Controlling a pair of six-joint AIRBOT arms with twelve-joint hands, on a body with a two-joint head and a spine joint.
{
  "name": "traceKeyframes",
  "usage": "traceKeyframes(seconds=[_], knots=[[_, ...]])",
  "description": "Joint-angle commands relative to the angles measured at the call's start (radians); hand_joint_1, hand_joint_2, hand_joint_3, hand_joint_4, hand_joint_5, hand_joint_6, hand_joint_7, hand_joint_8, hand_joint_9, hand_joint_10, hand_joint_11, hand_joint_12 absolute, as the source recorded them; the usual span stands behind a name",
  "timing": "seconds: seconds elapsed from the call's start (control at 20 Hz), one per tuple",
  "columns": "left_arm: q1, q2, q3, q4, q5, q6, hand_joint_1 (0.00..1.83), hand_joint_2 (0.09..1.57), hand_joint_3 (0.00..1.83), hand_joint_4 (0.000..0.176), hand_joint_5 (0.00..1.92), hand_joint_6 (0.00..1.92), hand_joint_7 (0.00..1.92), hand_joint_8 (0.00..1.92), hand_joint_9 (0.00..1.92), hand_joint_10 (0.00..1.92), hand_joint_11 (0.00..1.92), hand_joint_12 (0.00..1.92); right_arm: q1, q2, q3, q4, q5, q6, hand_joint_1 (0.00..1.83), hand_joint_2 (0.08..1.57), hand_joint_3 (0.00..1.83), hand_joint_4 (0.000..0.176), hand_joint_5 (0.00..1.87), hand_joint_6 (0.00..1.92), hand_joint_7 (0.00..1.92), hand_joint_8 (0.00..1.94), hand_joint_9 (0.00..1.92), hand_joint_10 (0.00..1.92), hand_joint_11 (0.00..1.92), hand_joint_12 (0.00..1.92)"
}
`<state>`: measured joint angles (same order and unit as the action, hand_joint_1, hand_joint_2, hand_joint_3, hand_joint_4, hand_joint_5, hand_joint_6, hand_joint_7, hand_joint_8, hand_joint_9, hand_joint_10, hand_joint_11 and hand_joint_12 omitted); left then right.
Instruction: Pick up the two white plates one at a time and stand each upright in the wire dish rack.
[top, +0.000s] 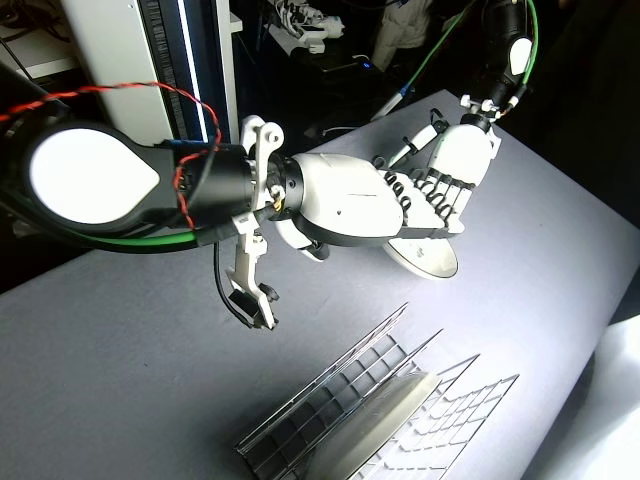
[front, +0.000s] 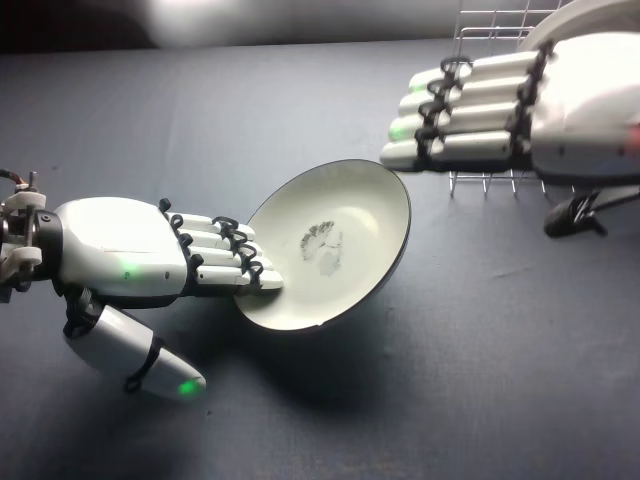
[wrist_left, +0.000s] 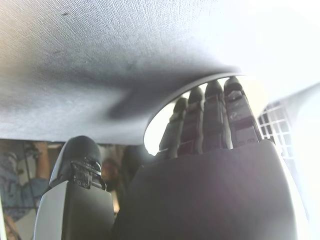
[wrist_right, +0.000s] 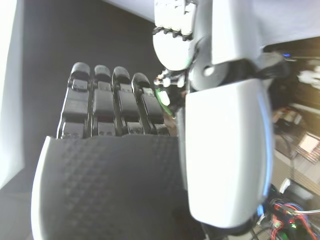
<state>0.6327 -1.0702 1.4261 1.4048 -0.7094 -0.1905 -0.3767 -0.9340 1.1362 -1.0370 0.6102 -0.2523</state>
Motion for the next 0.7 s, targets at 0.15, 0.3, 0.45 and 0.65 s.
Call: traceKeyframes(seconds=[0.15, 0.3, 0.45, 0.65], knots=[[0.008, -0.007, 0.004, -0.010, -0.019, -0.010, 0.00, 1.16, 0.00, 0.000, 0.02, 0.01, 0.00, 0.00, 0.00, 0.00, 0.00, 0.00, -0.011, -0.036, -0.003, 0.046, 0.015, -0.002, 1.42, 0.94, 0.01, 0.000, 0.00, 0.00, 0.00, 0.00, 0.00, 0.00, 0.01, 0.01], [0.007, -0.008, 0.010, -0.010, -0.021, -0.010, 0.00, 1.16, 0.00, 0.000, 0.03, 0.01, 0.01, 0.00, 0.00, 0.00, 0.00, 0.00, -0.035, -0.078, -0.002, 0.046, -0.010, -0.002, 1.38, 0.96, 0.02, 0.000, 0.00, 0.00, 0.00, 0.00, 0.00, 0.00, 0.01, 0.01], [0.007, -0.010, 0.017, -0.010, -0.021, -0.010, 0.00, 1.17, 0.00, 0.000, 0.03, 0.01, 0.02, 0.01, 0.00, 0.00, 0.01, 0.00, -0.054, -0.135, 0.017, 0.046, -0.042, -0.002, 1.40, 0.98, 0.02, 0.000, 0.00, 0.00, 0.00, 0.00, 0.00, 0.00, 0.02, 0.02], [0.007, -0.010, 0.020, -0.010, -0.022, -0.010, 0.00, 1.16, 0.00, 0.000, 0.03, 0.00, 0.01, 0.00, 0.00, 0.00, 0.00, 0.00, -0.066, -0.211, 0.068, 0.046, -0.063, -0.002, 1.39, 1.00, 0.02, 0.000, 0.00, 0.00, 0.00, 0.00, 0.00, 0.00, 0.02, 0.03]])
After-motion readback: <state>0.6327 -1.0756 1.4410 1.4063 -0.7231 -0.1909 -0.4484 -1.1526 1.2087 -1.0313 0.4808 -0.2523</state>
